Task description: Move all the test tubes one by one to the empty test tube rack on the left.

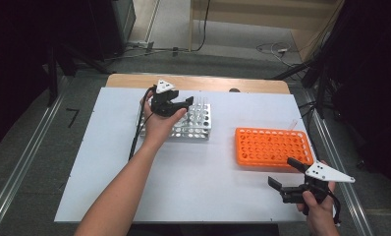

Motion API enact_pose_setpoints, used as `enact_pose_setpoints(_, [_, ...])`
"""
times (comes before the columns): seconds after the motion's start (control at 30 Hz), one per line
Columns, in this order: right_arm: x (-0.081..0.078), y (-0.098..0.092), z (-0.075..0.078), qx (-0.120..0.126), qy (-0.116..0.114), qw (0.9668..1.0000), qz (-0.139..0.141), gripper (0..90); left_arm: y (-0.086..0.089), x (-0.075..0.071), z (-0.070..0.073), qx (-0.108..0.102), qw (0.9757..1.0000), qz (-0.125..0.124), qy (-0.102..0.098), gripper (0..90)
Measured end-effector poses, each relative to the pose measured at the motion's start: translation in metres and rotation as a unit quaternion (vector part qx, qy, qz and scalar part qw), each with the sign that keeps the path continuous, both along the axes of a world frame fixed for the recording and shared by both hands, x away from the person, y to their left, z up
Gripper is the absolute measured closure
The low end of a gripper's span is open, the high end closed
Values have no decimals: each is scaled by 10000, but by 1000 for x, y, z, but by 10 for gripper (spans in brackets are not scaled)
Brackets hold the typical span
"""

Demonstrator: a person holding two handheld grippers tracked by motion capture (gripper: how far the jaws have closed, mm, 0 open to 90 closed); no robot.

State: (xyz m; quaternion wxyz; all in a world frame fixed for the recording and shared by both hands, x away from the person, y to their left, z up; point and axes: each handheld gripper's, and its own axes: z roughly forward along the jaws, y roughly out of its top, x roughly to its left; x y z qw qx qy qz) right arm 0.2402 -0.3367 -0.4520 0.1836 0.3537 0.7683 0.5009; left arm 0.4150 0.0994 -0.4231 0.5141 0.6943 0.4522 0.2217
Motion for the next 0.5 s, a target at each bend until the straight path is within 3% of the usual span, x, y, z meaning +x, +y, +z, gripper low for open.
enact_pose_setpoints(0.1, [0, 0, 0, 4, -12, 10000, 2, 0, 3, -11, -1, 12, 9999, -126, 25, 161])
enact_pose_setpoints(0.3, [1, 1, 0, 0, -19, 10000, -1, 0, 14, -37, -1, 28, 9995, -319, 18, 24])
enact_pose_setpoints(0.5, [3, 2, 0, 23, 33, 10000, -12, 0, 25, -63, -1, -48, 9992, -396, -45, 0])
